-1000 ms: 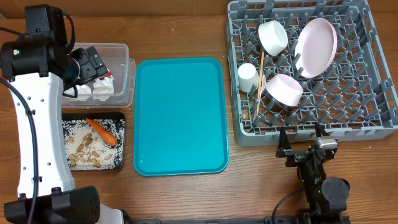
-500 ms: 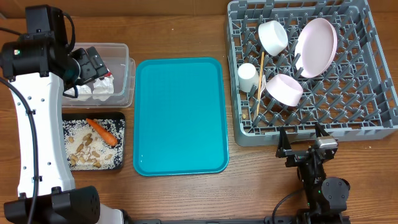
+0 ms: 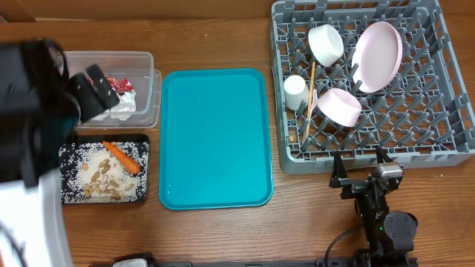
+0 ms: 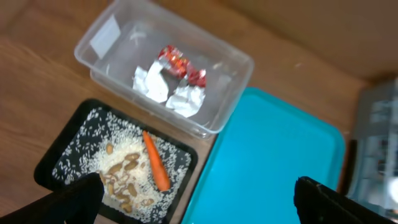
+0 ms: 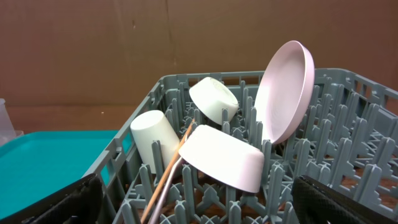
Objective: Sort waste into correct bins and load items into the dishwasher
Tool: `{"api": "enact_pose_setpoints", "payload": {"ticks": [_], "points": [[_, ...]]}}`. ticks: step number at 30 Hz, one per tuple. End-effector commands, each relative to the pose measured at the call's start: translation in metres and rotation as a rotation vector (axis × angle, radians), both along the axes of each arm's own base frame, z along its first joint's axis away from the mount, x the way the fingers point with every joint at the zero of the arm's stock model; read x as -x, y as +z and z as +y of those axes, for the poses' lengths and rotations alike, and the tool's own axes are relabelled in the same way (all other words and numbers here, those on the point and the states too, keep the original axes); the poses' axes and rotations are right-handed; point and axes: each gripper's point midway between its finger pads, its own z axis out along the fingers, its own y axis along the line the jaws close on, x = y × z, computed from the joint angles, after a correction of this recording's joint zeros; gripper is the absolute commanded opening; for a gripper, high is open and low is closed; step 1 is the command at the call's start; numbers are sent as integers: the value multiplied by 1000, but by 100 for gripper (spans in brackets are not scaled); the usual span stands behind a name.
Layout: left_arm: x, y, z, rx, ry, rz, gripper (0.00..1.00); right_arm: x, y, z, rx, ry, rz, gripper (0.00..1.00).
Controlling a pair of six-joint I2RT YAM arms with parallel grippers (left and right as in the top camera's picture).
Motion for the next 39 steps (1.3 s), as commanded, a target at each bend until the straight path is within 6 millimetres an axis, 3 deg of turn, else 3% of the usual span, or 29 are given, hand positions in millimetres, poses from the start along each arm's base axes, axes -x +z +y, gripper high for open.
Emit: {"api": "enact_pose_setpoints", "payload": {"ticks": [1, 8, 14, 28, 34, 39], "points": [[22, 23, -10, -29, -40, -83, 100, 0, -1, -1, 7, -5, -8, 100], [67, 56, -26, -36, -94, -228, 100, 0, -1, -1, 7, -5, -8, 100], [85, 43, -29, -28, -93, -287, 100, 0, -1, -1, 7, -5, -8, 100], [50, -68, -29, 148, 17, -604, 100, 0, -1, -1, 7, -5, -8, 100], [49, -113, -33, 169, 0, -696, 100, 0, -1, -1, 7, -5, -8, 100], [50, -138, -33, 190, 4, -753, 100, 0, -1, -1, 7, -5, -8, 100]]}}
